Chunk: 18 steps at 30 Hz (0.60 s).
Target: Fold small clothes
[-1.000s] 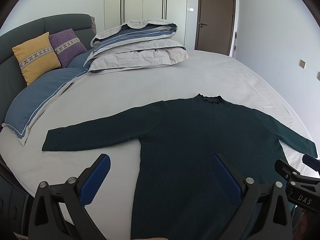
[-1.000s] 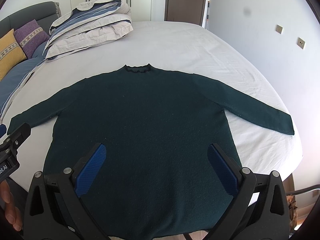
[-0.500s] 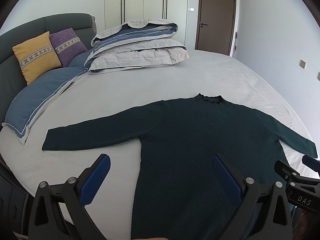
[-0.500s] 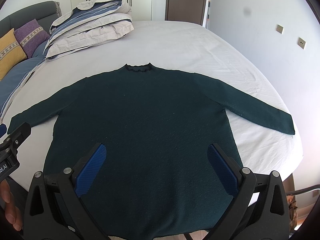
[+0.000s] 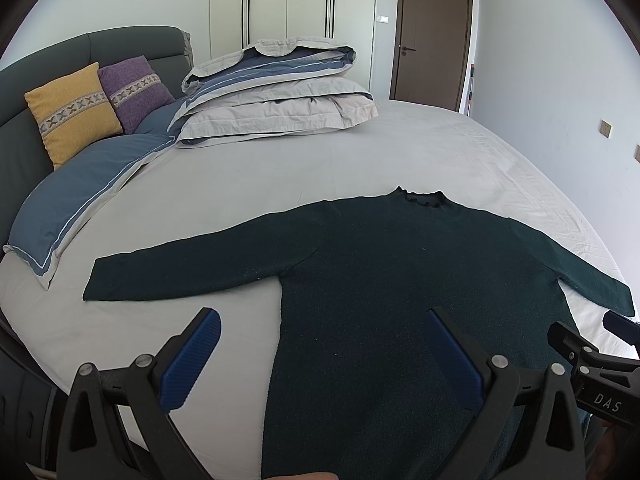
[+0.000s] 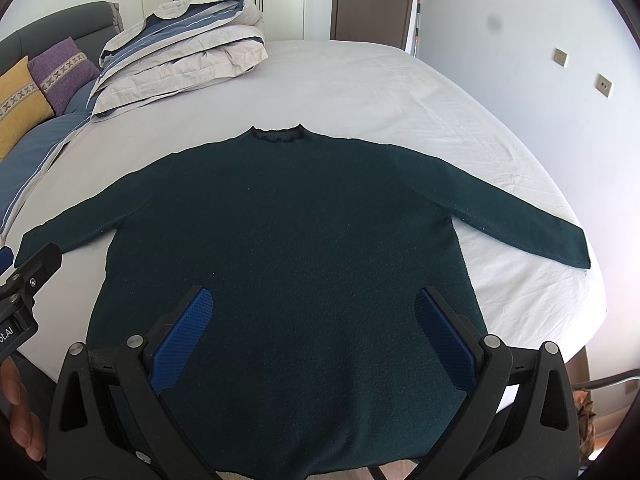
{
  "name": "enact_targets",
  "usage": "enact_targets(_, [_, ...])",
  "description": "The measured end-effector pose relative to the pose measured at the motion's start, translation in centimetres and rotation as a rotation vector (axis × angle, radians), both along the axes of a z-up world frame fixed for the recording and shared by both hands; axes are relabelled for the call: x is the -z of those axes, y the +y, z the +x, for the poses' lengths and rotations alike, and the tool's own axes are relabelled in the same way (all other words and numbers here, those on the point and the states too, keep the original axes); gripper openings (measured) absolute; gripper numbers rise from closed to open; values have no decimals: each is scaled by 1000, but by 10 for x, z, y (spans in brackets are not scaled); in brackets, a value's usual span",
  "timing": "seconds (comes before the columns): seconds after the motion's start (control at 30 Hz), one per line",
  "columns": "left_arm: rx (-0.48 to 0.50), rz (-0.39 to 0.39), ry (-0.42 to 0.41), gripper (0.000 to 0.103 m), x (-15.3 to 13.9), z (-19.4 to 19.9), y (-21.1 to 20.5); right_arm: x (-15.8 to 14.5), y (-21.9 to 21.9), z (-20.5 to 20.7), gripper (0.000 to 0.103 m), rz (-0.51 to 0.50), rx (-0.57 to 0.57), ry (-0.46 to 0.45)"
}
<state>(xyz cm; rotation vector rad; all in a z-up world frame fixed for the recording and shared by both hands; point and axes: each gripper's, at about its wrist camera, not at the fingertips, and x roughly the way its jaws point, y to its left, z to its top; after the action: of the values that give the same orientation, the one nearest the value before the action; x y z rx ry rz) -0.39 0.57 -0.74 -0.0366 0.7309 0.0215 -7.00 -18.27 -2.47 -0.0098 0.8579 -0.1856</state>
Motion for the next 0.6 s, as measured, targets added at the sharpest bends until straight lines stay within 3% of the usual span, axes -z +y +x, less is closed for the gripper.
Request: enact_targets(0.6, [-9, -5, 5, 103, 2, -1, -1, 3, 0, 1, 103, 3, 0, 8])
